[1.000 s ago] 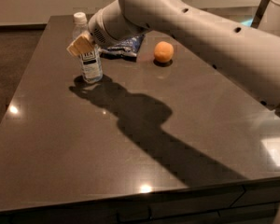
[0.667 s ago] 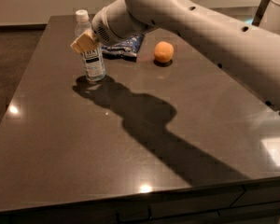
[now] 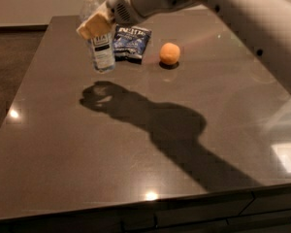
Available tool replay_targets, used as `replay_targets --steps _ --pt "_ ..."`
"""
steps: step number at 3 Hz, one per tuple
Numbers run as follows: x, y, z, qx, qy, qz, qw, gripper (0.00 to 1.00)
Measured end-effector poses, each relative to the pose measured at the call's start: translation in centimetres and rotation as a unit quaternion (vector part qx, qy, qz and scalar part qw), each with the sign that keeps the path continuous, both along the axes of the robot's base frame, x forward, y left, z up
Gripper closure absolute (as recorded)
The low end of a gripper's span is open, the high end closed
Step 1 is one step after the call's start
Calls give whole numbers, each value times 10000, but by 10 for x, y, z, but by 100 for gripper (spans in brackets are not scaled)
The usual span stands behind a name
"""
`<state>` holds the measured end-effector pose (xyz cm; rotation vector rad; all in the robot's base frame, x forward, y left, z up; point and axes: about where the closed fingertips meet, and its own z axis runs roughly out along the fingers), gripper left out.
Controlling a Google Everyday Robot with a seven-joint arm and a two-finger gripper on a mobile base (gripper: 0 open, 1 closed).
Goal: Pick blue plastic bottle
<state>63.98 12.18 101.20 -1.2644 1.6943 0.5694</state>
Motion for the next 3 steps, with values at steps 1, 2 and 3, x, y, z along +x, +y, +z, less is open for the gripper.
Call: replay_targets --steps 1,2,3 --pt "-18 -13 38 141 -175 362 9991 100" --pt "-32 -16 60 186 -301 708 9969 100" --pt "-35 -16 63 178 -311 749 9965 100"
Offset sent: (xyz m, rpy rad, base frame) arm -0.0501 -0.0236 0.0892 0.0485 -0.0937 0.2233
